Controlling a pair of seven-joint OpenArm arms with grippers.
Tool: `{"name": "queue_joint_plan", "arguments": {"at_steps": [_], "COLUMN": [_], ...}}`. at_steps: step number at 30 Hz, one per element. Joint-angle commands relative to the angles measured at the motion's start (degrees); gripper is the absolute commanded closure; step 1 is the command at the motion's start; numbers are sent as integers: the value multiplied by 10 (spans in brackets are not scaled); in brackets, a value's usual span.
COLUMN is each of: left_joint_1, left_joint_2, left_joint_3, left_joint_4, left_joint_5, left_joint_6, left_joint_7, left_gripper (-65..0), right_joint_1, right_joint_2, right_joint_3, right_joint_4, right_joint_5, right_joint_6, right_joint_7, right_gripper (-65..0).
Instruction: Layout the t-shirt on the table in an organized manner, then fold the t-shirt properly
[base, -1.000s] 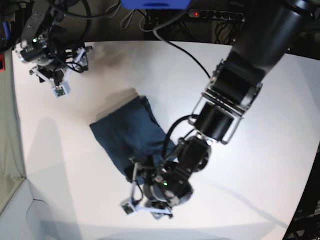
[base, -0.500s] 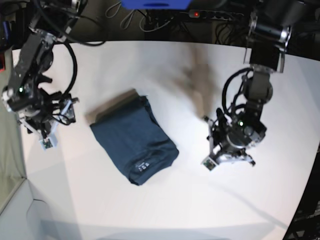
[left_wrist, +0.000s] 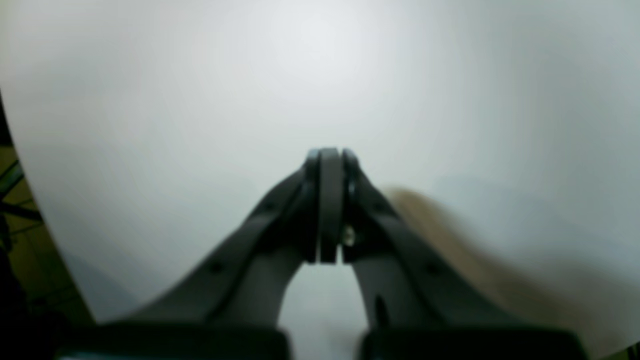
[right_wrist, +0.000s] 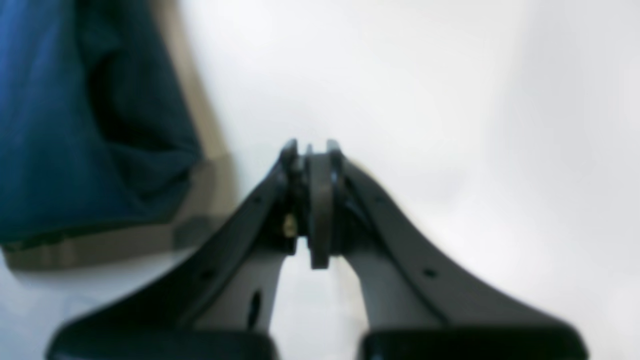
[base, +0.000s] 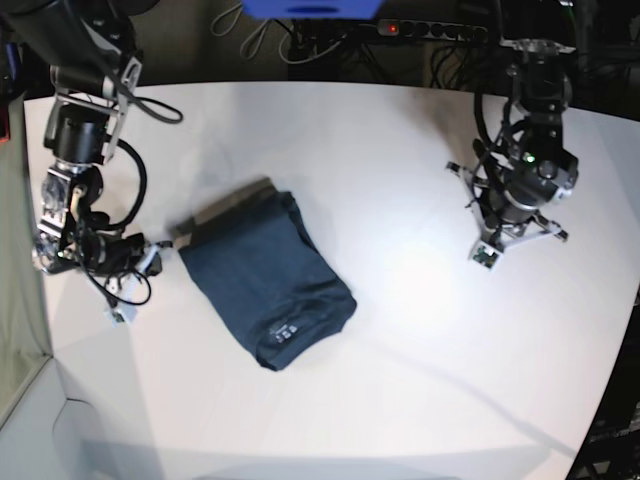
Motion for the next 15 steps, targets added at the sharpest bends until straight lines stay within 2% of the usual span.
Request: {"name": "queue_joint_plan", "arguments": {"at_steps": [1,7,15], "left_joint_1": [5,50,70], "left_joint_2": [-7,-7,-8], "left_joint_3": [-16,-90,-192], "left_joint_4": [17,30,28], "left_joint_5": [1,0,-5], "left_joint_6": [2,2,0], "left_joint_7": [-7,-9,-12], "left_gripper": [0,0,0], "right_joint_1": [15,-9,-136], "right_joint_2": [5,-35,-98], "right_joint_3": [-8,-40,-61], "right_joint_4": [10,16,198], "right_joint_5": [13,14,12], "right_joint_6": [-1,-1,-1], "right_joint_7": [12,11,10], "right_gripper": [0,0,0]}}
